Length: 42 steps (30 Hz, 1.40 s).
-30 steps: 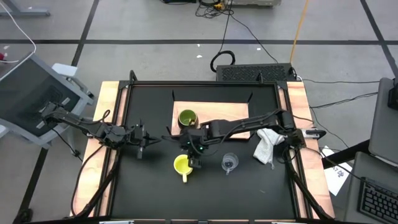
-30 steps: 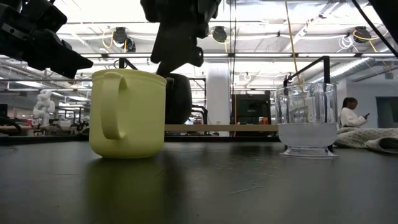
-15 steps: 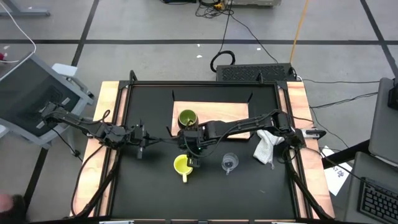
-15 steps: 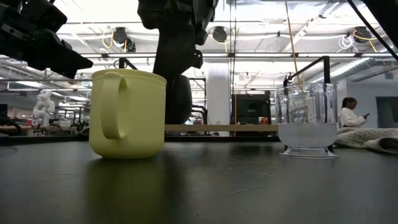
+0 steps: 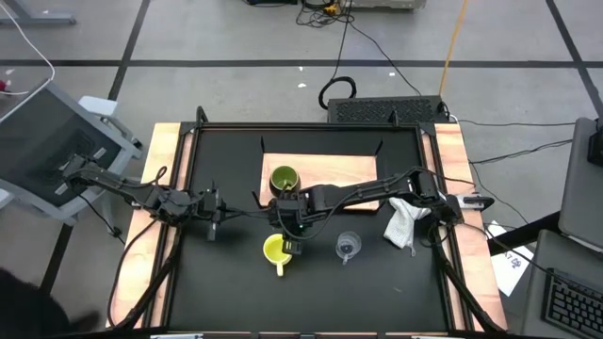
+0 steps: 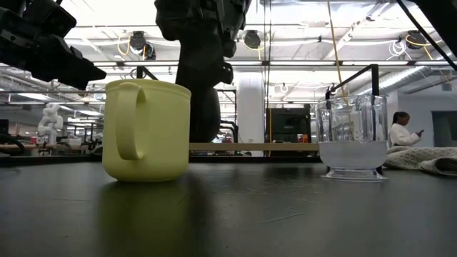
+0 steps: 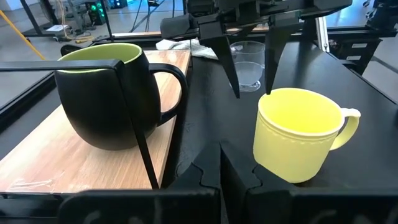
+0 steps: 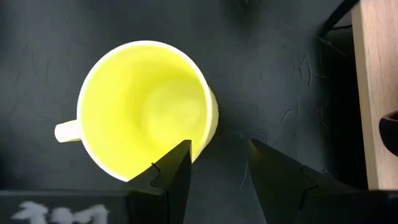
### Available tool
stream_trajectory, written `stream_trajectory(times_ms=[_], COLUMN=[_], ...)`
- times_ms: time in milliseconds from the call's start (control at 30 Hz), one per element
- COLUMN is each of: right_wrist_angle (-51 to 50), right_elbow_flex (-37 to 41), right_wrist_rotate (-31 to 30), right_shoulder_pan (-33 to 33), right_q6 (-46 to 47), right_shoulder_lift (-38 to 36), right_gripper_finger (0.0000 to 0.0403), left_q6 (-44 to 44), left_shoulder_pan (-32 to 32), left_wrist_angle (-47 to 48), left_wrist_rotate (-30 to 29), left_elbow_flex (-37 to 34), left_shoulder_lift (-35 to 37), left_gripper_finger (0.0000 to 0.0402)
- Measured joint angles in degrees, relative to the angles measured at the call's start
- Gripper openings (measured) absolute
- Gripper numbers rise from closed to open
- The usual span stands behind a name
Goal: Stack small to large cups/mugs on shelf
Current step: Put the yellow mug on the shelf
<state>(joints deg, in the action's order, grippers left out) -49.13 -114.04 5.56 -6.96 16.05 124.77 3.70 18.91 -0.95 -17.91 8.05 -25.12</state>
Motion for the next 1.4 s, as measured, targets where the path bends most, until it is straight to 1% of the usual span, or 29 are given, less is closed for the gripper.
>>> stream_trajectory(times_ms=[433,633,1200,1300,1400], right_wrist_angle=[-0.73,1.04,-0.50,-0.47,-0.47], right_elbow_flex=[0.01,0.02,0.02,0.02,0.02], right_wrist_rotate=[0.07,0.05,0.22,0.22,0.22], right_shoulder_pan=[0.52,0.52,0.50,0.48,0.48], right_q6=[1.25,0.80,-1.49,-1.83,-2.15], right_shoulder_lift=[1.81,1.97,1.97,1.97,1.95], right_gripper_finger=[0.0148,0.0148,0.0148,0.0142,0.0126], left_q6=[-0.02,-0.04,-0.36,-0.33,-0.31], left_shoulder_pan=[-0.01,0.01,0.01,0.01,0.01], left_wrist_angle=[0.45,1.11,1.25,1.25,1.25], left_wrist_rotate=[0.00,0.00,0.37,0.39,0.39], left_elbow_flex=[0.00,0.00,0.00,0.00,0.00], left_shoulder_lift=[0.00,0.02,0.00,0.01,0.01], left_gripper_finger=[0.0001,0.0001,0.0001,0.0001,0.0001])
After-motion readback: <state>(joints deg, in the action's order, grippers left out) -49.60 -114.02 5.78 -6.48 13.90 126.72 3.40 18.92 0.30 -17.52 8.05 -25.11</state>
